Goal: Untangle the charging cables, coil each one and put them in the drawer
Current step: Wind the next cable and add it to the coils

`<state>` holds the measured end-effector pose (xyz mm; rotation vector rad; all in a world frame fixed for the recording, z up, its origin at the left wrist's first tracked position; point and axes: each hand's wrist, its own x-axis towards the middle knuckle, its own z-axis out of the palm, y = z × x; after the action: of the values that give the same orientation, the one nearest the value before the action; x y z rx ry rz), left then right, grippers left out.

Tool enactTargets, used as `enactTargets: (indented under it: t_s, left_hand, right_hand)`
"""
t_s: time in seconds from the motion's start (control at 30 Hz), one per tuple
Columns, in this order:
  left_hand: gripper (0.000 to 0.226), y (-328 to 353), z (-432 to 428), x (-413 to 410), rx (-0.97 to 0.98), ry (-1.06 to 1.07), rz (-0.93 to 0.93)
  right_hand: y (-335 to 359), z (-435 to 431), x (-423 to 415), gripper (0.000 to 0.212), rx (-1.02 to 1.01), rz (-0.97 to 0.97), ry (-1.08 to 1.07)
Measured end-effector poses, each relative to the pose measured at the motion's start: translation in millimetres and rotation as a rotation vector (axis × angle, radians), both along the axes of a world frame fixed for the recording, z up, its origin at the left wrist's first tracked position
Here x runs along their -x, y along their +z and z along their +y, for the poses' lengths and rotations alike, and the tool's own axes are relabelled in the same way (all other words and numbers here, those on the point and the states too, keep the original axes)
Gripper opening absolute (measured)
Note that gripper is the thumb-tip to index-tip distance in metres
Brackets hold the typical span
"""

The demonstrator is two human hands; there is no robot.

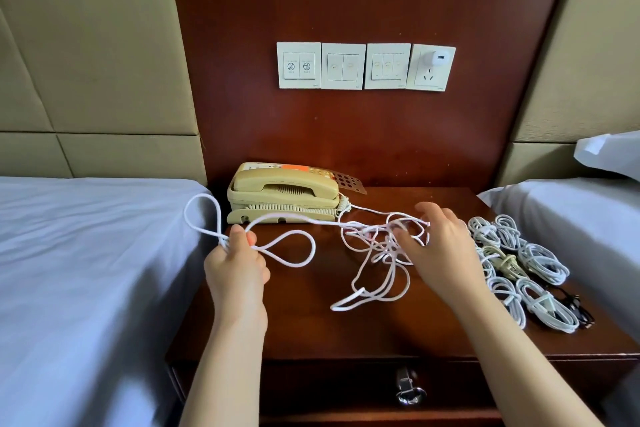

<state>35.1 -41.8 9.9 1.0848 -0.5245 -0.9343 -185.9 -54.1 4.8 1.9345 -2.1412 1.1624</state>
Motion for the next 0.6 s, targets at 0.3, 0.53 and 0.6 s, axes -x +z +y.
enactTargets:
  t_s: [0.3, 0.53, 0.6]
  left_hand:
    - [0.035, -3, -2, -2, 0.037, -0.003, 0.066]
    - [0.035, -10, -8, -7, 0.013, -0.032, 0.156]
    - [0.036, -10, -8, -6, 0.011, -0.066, 0.176]
  right_hand:
    - [2, -2, 8, 0.034, -0.100, -0.647, 0.334]
    - [16, 10, 28, 0.032, -0.065, -1.058, 0.638]
    - [17, 15, 34, 0.030, -0.139, -1.109, 0.693]
